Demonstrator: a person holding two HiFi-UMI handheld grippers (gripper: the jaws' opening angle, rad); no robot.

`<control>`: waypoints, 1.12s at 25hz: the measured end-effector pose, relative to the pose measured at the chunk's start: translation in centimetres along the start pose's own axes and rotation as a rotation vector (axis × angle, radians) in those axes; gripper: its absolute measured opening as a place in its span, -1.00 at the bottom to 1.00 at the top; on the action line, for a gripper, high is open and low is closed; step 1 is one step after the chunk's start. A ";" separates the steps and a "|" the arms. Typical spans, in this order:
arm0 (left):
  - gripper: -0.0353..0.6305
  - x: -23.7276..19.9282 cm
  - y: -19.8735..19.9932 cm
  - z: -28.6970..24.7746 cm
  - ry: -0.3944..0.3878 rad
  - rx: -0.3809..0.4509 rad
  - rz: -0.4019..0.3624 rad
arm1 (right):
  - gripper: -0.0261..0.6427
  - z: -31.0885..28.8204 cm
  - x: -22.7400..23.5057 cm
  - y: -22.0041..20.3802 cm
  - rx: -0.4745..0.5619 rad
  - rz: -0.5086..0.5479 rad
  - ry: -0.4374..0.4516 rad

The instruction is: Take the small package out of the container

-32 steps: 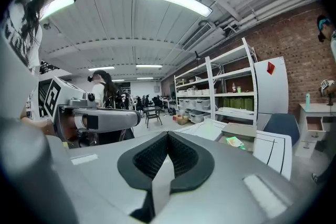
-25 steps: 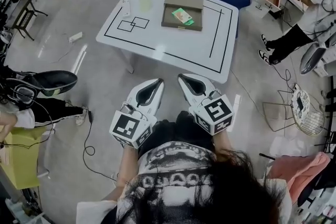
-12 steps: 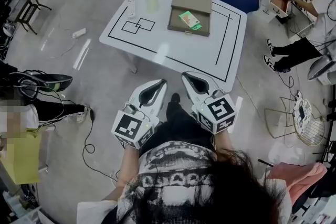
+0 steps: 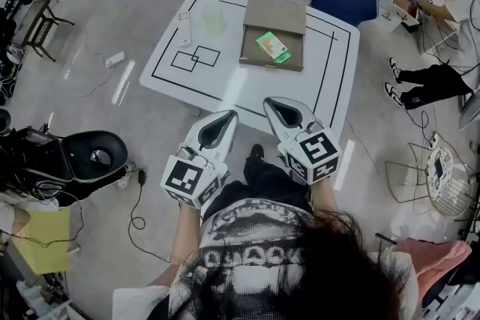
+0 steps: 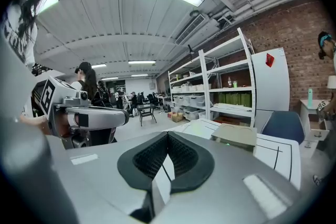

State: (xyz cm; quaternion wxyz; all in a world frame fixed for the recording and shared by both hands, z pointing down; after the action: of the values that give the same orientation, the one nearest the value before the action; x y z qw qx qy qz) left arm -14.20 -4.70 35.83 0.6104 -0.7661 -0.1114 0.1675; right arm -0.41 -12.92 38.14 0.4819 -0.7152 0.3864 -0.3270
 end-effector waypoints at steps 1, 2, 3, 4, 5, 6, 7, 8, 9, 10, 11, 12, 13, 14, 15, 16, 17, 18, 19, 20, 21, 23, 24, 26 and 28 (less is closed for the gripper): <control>-0.89 -0.5 0.2 -0.7 0.002 -0.003 0.000 | -0.93 -0.5 0.7 0.2 0.000 -0.004 -0.001; -0.89 -1.0 0.4 -1.3 0.004 -0.006 0.000 | -0.93 -1.1 1.4 0.4 0.000 -0.008 -0.001; -0.89 -1.5 0.5 -1.9 0.007 -0.010 0.000 | -0.93 -1.6 2.1 0.5 -0.002 -0.012 -0.001; -0.89 -2.0 0.7 -2.5 0.011 -0.014 0.000 | -0.93 -2.0 2.7 0.6 -0.004 -0.016 0.000; -0.89 -2.3 0.9 -3.1 0.014 -0.017 0.001 | -0.93 -2.5 3.3 0.6 -0.009 -0.019 0.000; -0.89 -2.7 1.0 -3.7 0.016 -0.021 0.002 | -0.93 -2.8 3.9 0.5 -0.014 -0.023 0.001; -0.89 -3.0 1.0 -4.2 0.018 -0.024 0.002 | -0.93 -3.2 4.5 0.4 -0.021 -0.027 0.003; -0.89 -3.2 1.0 -4.8 0.019 -0.027 0.002 | -0.93 -3.6 5.0 0.3 -0.027 -0.031 0.004; -0.89 -3.5 1.0 -5.3 0.019 -0.030 0.002 | -0.93 -3.9 5.5 0.2 -0.033 -0.035 0.006; -0.89 -3.8 1.1 -5.8 0.019 -0.032 0.001 | -0.93 -4.3 6.0 0.1 -0.037 -0.037 0.007; -0.89 -4.0 1.1 -6.4 0.019 -0.035 0.000 | -0.93 -4.6 6.5 0.0 -0.040 -0.040 0.007; -0.89 -4.1 1.2 -6.9 0.018 -0.037 -0.002 | -0.93 -4.8 7.0 0.0 -0.042 -0.043 0.008; -0.89 -4.2 1.3 -7.4 0.016 -0.040 -0.004 | -0.93 -5.0 7.5 -0.1 -0.045 -0.047 0.008; -0.89 -4.1 1.4 -7.8 0.014 -0.043 -0.006 | -0.93 -5.1 7.9 -0.2 -0.047 -0.051 0.008; -0.89 -4.1 1.4 -8.2 0.011 -0.046 -0.006 | -0.93 -5.2 8.4 -0.3 -0.050 -0.054 0.008; -0.89 -4.0 1.4 -8.6 0.008 -0.049 -0.007 | -0.93 -5.3 8.8 -0.5 -0.052 -0.057 0.007; -0.89 -3.9 1.4 -8.9 0.004 -0.052 -0.007 | -0.93 -5.4 9.1 -0.6 -0.055 -0.060 0.006; -0.89 -3.9 1.4 -9.2 0.000 -0.055 -0.008 | -0.93 -5.5 9.5 -0.8 -0.057 -0.063 0.005; -0.89 -3.8 1.4 -9.5 -0.005 -0.058 -0.009 | -0.93 -5.7 9.8 -0.8 -0.059 -0.066 0.005; -0.89 -3.9 1.5 -9.8 -0.009 -0.062 -0.010 | -0.93 -5.9 10.1 -0.8 -0.060 -0.069 0.005; -0.89 -3.9 1.5 -10.1 -0.013 -0.065 -0.012 | -0.93 -6.1 10.3 -0.7 -0.060 -0.073 0.005; -0.89 -4.1 1.7 -10.5 -0.022 -0.068 -0.013 | -0.93 -6.4 10.7 -0.6 -0.062 -0.079 0.007; -0.89 -4.1 1.7 -10.6 -0.028 -0.068 -0.013 | -0.93 -6.6 10.8 -0.6 -0.064 -0.080 0.007; -0.89 -4.3 1.7 -10.8 -0.042 -0.065 -0.018 | -0.93 -7.1 11.0 -0.7 -0.073 -0.073 0.003; -0.89 -4.4 1.7 -10.9 -0.062 -0.064 -0.028 | -0.93 -7.6 11.1 -0.7 -0.079 -0.066 -0.008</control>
State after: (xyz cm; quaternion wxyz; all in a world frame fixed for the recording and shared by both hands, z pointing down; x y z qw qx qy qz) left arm -14.07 -16.52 36.83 0.5842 -0.7781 -0.1463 0.1788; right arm -1.22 -25.75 42.33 0.4436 -0.7475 0.3731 -0.3243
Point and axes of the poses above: the fingertips, and each gripper's own axes: z backward along the fingers, x to its right, y out of its top, the point moved 7 cm from there along z, backward along the fingers, and after that the axes turned 3 degrees about -x, right-handed, at the moved point
